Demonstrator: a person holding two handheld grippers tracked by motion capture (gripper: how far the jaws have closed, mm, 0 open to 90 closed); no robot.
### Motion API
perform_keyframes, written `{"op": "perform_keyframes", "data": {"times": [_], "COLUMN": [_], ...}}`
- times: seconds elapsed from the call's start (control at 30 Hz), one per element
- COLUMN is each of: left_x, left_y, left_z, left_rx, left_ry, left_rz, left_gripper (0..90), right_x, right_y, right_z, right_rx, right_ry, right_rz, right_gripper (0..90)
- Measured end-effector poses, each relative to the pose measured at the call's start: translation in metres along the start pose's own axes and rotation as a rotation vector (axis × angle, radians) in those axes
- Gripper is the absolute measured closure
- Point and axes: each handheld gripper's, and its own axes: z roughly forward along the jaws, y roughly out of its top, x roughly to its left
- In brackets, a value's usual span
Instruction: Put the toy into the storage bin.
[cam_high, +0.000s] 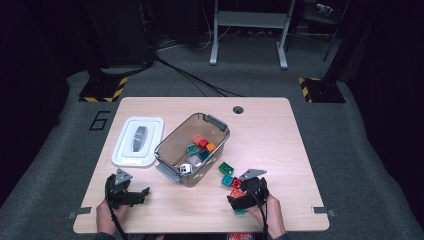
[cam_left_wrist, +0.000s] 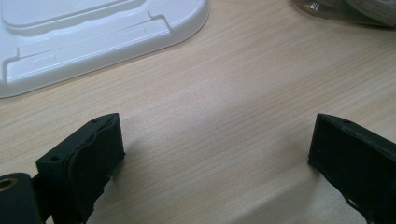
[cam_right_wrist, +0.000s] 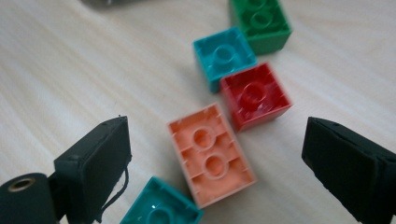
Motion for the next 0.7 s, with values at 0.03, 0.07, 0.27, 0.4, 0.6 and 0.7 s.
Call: {"op": "perform_keyframes", "data": {"times": [0.03, 0.07, 0.27, 0.4, 0.6, 0.7], "left_x": [0.0, 0.0, 0.0, 0.0, 0.0, 0.0], "left_y": [0.0, 0.0, 0.0, 0.0, 0.0, 0.0], "left_z": [0.0, 0.0, 0.0, 0.0, 0.0, 0.0], "left_rx": [0.001, 0.0, 0.001, 0.001, 0.001, 0.002], "left_ry": [0.0, -0.001, 0.0, 0.001, 0.001, 0.001], "left_rz": [0.0, -0.001, 0.0, 0.001, 0.002, -0.001], "left_gripper": [3.2, 3.2, 3.2, 3.2, 3.2, 3.2], "right_x": [0.004, 0.006, 0.008, 0.006, 0.0, -0.001], "right_y": [-0.003, -0.004, -0.014, -0.021, -0.032, -0.035], "right_z": [0.001, 0.003, 0.004, 0.001, -0.004, -0.008], "right_rx": [0.017, 0.017, 0.033, 0.043, 0.059, 0.062], "right_ry": [-0.007, -0.011, -0.049, -0.063, -0.088, -0.096], "right_rz": [-0.003, -0.004, 0.011, 0.04, 0.06, 0.077], "right_gripper": [7.6, 7.7, 12.2, 14.5, 23.9, 32.5]}}
